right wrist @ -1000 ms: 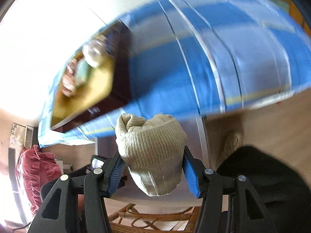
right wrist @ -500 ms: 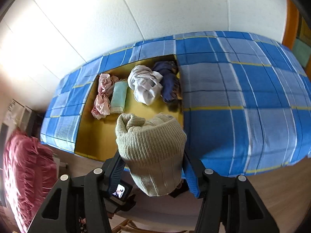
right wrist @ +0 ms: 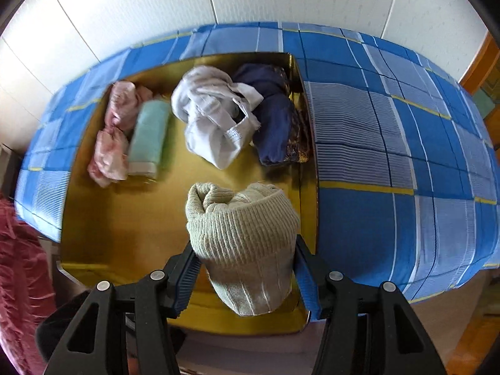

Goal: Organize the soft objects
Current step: 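Carry the pale green knit cloth with the right tool into the tray and release, then return the right tool to the drawer and grasp the black cloth, then carry the beige cloth with the left tool into the tray and release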

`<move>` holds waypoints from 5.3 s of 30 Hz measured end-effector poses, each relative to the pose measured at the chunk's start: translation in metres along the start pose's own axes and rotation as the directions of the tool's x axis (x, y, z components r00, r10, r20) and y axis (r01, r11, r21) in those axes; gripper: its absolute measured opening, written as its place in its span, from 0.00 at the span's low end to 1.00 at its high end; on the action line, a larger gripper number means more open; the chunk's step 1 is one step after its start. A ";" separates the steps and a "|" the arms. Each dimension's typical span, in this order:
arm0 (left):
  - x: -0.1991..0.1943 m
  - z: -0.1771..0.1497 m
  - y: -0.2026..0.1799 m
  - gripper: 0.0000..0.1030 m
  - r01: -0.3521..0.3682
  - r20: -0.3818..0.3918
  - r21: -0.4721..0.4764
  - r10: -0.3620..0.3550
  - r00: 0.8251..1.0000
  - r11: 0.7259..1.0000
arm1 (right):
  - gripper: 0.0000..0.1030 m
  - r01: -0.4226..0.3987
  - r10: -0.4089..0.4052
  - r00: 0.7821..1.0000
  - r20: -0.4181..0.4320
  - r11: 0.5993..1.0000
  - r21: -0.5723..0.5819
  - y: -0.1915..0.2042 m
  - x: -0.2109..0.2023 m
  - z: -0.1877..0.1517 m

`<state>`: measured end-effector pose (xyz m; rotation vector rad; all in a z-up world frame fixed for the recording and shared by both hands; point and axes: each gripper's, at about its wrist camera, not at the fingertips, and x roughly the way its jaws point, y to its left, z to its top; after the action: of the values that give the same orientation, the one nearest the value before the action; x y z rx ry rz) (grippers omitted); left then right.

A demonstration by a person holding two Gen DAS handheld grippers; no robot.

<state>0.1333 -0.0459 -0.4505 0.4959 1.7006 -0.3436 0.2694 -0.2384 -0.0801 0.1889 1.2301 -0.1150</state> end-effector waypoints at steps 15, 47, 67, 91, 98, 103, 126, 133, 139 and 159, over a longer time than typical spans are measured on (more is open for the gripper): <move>0.010 0.005 0.004 0.34 0.005 -0.004 -0.003 -0.005 1.000 1.000 | 0.56 0.226 -0.229 0.973 0.006 0.955 -0.191 0.031 0.037 0.004; 0.005 0.009 0.017 0.40 -0.003 0.005 0.005 0.003 1.000 1.000 | 0.62 -0.260 0.294 0.909 0.295 0.954 -0.148 -0.028 -0.065 -0.107; -0.005 0.003 0.015 0.44 -0.013 0.026 0.013 0.012 1.000 1.000 | 0.62 -0.122 0.103 0.979 -0.176 0.987 -0.101 -0.010 0.138 -0.223; -0.014 0.001 0.023 0.45 0.015 0.057 -0.003 -0.014 0.998 1.000 | 0.67 -0.048 0.036 0.963 -0.266 0.998 -0.039 -0.017 0.249 -0.207; -0.015 0.006 0.029 0.46 0.029 0.059 -0.018 -0.028 0.998 0.999 | 0.67 0.072 -0.046 0.949 -0.312 0.995 0.073 -0.059 0.233 -0.227; -0.017 0.007 0.034 0.47 0.037 0.060 -0.019 -0.036 0.998 0.999 | 0.68 -0.005 0.048 0.967 -0.250 0.986 0.167 -0.070 0.228 -0.222; -0.037 0.022 0.024 0.36 0.047 0.074 -0.007 -0.046 0.996 0.999 | 0.46 0.060 -0.010 0.887 -0.462 0.994 0.095 -0.064 0.253 -0.257; -0.052 0.025 0.027 0.33 0.083 0.107 -0.015 -0.081 0.991 0.996 | 0.38 -0.047 0.111 0.935 -0.337 0.980 0.193 -0.083 0.221 -0.234; -0.059 0.028 0.027 0.33 0.096 0.119 -0.020 -0.093 0.988 0.995 | 0.37 -0.048 0.099 0.953 -0.285 0.982 0.180 -0.087 0.197 -0.234; -0.152 -0.008 0.042 0.30 0.145 0.266 0.048 -0.152 0.952 0.988 | 0.37 -0.004 0.086 0.908 -0.410 0.980 0.198 -0.086 0.254 -0.261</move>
<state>0.1689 -0.0265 -0.2982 0.3248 1.4724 -0.5212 0.0963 -0.2653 -0.4102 0.4283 1.6426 -0.1590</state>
